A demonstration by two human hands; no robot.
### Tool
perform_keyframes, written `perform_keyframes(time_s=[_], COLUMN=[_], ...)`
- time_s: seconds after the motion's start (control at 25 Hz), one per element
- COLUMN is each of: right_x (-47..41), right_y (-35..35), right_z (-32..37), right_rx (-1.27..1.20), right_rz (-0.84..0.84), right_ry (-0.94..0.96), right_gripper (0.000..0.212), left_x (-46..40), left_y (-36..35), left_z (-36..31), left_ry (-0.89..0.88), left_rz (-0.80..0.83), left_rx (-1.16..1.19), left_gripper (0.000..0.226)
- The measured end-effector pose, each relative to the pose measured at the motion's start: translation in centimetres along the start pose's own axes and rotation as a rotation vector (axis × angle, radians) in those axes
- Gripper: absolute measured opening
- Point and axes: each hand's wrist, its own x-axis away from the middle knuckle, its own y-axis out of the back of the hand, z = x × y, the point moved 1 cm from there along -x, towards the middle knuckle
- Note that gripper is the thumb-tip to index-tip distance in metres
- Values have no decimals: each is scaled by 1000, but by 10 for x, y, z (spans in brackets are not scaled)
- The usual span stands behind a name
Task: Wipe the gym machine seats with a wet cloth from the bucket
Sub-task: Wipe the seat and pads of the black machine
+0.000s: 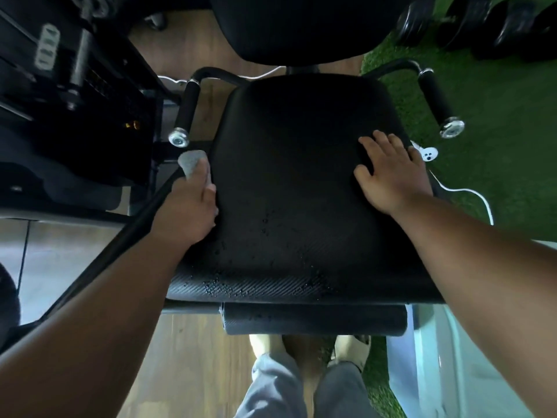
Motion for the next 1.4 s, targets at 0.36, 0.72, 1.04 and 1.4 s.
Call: perform_keyframes(time_s=[0.36, 0.72, 1.04, 1.4], right_x=[-5, -7, -8, -10], right_y=[-4, 0, -3, -1], right_z=[-4, -6, -4, -7], right_rx=[-29, -83, -65, -120], right_rz=[16, 19, 10, -16], right_ry=[17, 27, 15, 37], right_gripper=[66, 61, 60, 57], left_x=[-39, -19, -40, 32], left_y=[-55, -22, -56, -54], left_z=[-134, -78, -137, -124], left_ry=[-242, -127, -122, -302], left_rz=[-7, 36, 24, 93], left_rx=[-335, -500, -349, -424], left_gripper=[60, 61, 60, 59])
